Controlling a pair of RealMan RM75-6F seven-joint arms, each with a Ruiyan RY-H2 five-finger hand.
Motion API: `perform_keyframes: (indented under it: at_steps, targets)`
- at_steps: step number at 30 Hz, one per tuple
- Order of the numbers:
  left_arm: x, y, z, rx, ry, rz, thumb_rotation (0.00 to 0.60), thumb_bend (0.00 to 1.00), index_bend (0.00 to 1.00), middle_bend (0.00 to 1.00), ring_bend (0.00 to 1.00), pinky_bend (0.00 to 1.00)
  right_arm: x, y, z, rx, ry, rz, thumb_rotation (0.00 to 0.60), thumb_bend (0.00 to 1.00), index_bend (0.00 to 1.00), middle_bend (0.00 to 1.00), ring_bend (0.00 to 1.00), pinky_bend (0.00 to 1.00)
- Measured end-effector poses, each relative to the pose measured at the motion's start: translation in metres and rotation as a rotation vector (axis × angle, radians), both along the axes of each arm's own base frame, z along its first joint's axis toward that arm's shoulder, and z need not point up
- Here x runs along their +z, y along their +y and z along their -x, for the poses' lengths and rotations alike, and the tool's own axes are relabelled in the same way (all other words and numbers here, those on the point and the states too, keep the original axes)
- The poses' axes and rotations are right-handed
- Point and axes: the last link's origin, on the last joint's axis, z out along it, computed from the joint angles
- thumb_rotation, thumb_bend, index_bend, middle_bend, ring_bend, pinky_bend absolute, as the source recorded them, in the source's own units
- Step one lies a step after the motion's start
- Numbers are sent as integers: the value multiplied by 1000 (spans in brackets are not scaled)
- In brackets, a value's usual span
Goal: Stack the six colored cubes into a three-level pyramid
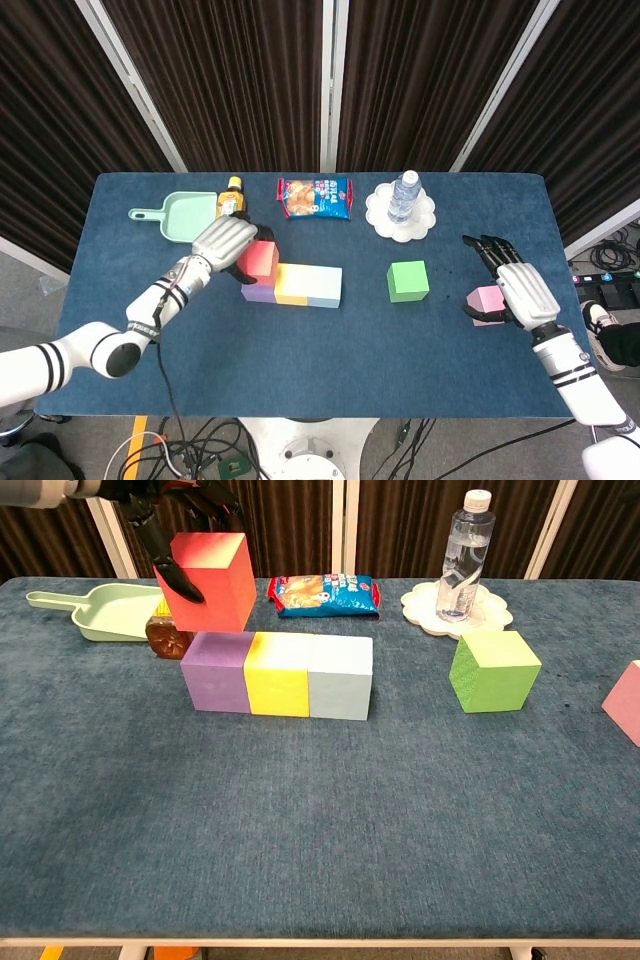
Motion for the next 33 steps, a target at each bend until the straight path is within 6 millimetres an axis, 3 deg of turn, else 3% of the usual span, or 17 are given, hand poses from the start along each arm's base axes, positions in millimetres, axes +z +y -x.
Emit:
perform_keyframes:
  at_steps: [14,33]
  targets:
    - [-27,0,-10,30,57,-5,600,113,371,463,405,176,0,1,4,-7,-7,-1,600,101,0,110,0,0]
    - [-36,2,-20,4,47,30,600,112,366,463,405,159,2,1,5,-15,-5,5,600,101,0,110,0,0]
